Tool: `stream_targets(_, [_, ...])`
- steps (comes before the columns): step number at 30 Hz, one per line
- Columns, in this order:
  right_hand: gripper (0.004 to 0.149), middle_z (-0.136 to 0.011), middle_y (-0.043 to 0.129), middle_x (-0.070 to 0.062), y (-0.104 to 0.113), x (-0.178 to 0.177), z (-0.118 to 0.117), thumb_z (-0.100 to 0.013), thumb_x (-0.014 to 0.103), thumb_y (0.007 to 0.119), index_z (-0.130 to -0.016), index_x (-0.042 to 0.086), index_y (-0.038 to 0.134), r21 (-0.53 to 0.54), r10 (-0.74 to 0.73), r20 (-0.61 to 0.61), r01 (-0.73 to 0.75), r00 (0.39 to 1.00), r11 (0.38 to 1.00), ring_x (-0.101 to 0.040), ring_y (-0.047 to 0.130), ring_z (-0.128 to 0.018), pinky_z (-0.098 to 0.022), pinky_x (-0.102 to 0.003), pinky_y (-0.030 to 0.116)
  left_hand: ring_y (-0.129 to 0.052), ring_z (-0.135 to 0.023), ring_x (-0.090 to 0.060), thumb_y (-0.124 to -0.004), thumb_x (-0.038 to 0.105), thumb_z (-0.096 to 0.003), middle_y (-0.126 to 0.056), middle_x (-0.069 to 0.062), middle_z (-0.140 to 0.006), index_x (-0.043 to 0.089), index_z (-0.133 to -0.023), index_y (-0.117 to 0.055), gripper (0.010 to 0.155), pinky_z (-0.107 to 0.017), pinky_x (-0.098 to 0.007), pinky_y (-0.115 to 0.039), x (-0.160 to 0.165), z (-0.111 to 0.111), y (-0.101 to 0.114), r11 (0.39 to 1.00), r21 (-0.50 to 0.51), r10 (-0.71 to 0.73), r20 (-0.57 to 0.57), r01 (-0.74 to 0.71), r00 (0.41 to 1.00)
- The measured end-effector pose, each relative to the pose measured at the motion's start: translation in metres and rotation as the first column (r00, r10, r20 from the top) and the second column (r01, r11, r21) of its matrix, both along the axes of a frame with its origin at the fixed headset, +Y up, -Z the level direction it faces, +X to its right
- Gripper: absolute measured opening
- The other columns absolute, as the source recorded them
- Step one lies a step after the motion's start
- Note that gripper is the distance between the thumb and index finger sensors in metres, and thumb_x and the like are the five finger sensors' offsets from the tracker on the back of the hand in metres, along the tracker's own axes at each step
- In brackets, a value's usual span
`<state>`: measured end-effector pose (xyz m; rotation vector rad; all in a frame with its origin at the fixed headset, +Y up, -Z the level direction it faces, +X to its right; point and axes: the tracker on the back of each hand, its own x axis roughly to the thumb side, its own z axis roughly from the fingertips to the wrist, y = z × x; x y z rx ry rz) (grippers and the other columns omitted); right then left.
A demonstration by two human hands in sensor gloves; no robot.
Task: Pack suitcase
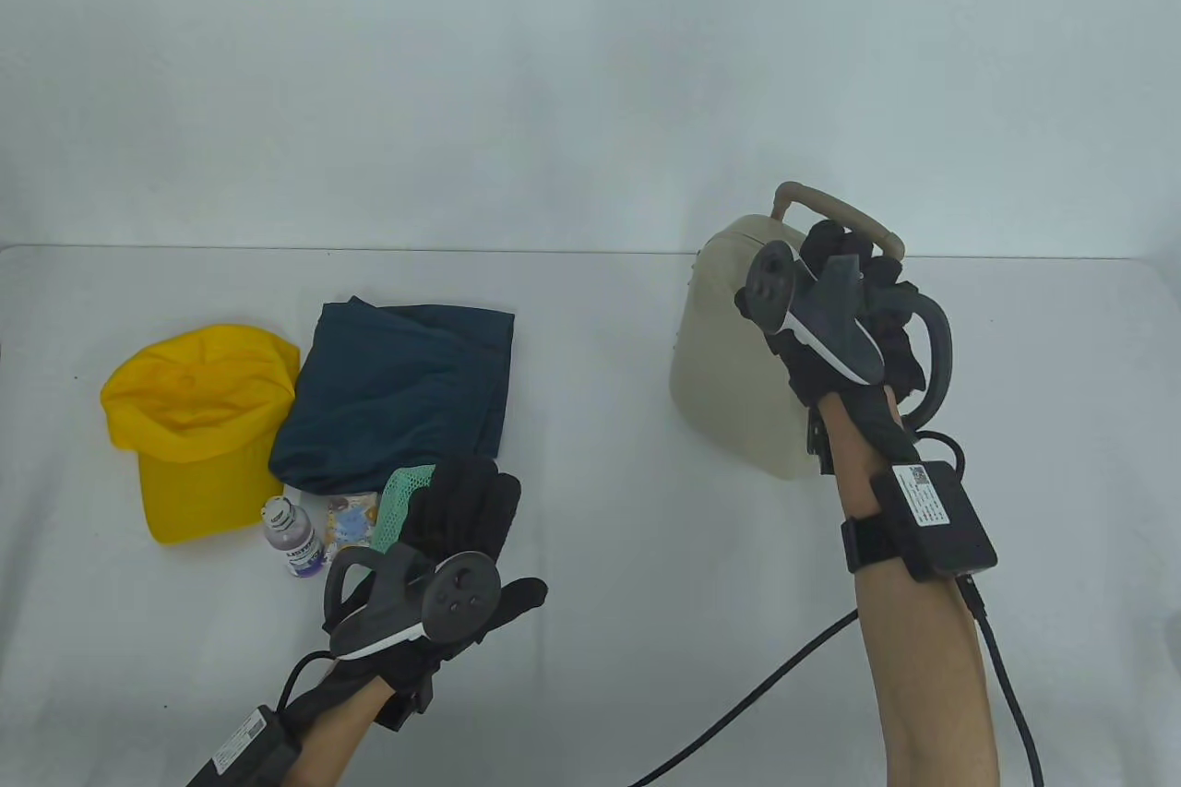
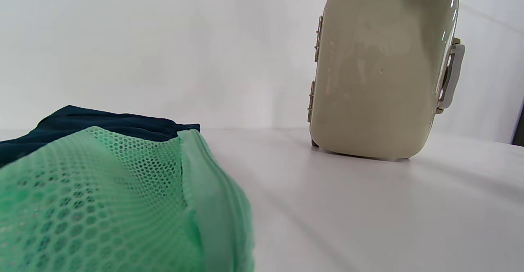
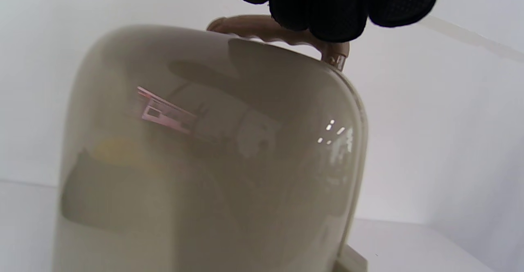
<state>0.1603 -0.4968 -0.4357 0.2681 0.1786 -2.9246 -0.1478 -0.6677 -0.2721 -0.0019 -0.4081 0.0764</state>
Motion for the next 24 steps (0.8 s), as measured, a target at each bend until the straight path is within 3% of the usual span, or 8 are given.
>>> stream_targets(8, [0.102,-0.119,0.051,-0.027,-0.014,0.007,-0.02,-0.045,0.076,0.051,-0.116,0.004,0.034,-0.147,-0.062,0.057,0.07,0.996,0.987,-0.06,0.066,-0.101,-0.064,-0.069,0.068,-0.015,-0.112,-0.047,-0.056,0.069,-0.0476,-0.013,-0.018,-0.121,0.016,-0.115,-0.016,0.095,-0.081,-0.058,-0.035,-0.001,-0.001,-0.001,1.0,-0.011,-0.005,-0.005,0.005,1.0])
stream_targets(17, [0.103,-0.121,0.042,-0.026,-0.016,0.013,-0.024,-0.045,0.074,0.061,-0.117,0.007,0.032,-0.168,-0.068,0.058,0.077,0.996,0.983,-0.061,0.06,-0.102,-0.064,-0.071,0.067,-0.015,-0.112,-0.047,-0.056,0.069,-0.0477,-0.013,-0.018,-0.121,0.016,-0.115,-0.016,0.095,-0.081,-0.058,-0.035,-0.002,-0.002,0.0,1.0,-0.009,-0.003,-0.015,0.003,1.0])
stream_targets(24, [0.103,-0.122,0.04,-0.022,-0.019,0.015,-0.017,-0.043,0.074,0.063,-0.116,0.011,0.029,-0.159,-0.056,-0.027,0.051,0.998,0.986,-0.057,0.06,-0.105,-0.067,-0.067,0.069,-0.015,-0.112,-0.047,-0.056,0.069,-0.0476,-0.013,-0.018,-0.121,0.016,-0.115,-0.016,0.095,-0.081,-0.058,-0.035,-0.004,-0.003,0.0,1.0,-0.015,0.001,-0.022,-0.001,1.0])
